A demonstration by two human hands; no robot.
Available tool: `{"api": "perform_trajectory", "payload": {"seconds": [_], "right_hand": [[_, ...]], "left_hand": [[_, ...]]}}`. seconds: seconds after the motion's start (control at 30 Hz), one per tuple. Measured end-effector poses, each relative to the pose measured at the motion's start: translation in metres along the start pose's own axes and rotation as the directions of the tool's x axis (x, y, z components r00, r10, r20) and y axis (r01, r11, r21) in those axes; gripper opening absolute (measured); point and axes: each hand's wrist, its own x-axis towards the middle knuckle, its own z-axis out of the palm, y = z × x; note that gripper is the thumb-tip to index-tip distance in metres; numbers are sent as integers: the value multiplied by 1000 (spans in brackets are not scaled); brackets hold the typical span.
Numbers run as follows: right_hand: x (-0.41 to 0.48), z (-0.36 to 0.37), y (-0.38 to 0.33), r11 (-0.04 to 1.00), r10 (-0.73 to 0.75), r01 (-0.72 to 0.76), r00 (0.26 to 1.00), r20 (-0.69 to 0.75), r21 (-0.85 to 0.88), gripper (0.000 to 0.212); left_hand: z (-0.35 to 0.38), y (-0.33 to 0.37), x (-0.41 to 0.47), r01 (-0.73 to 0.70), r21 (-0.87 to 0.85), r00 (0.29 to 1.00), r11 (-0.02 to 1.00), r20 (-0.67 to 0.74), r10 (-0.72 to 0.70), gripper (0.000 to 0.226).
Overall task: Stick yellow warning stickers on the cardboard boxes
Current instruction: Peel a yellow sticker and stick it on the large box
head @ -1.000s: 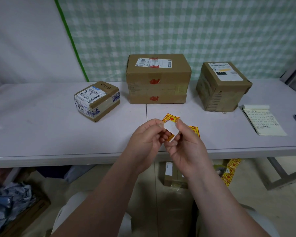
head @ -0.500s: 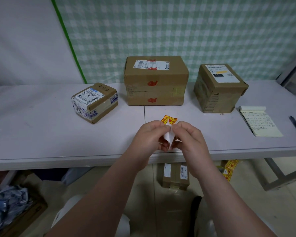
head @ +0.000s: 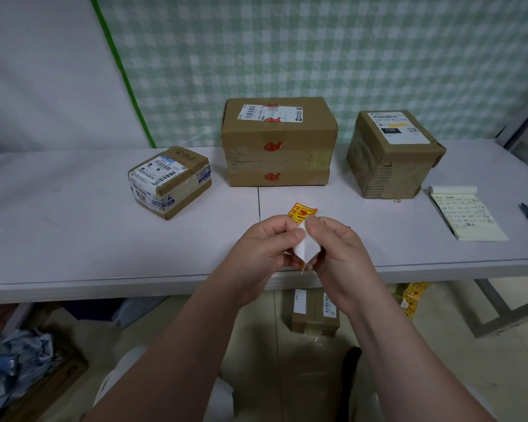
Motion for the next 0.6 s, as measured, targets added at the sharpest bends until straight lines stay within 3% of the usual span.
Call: {"api": "perform_trajectory", "payload": {"seconds": [0.4,0.5,0.6], "right_hand": [[5,3,1,980,58,-51,998,-29,193,26],[6,3,-4,991,109,-106,994,-32,76,31],[9,3,-10,972,105,-108,994,-23,-207,49]], "left_hand": [[0,-4,1,-15,-193,996,981,-89,-2,18],[0,-5,-1,-1,-165,993,986,-115,-18,21],[-2,-3,-1,4,-12,993,1000,-116,-6,17]]}}
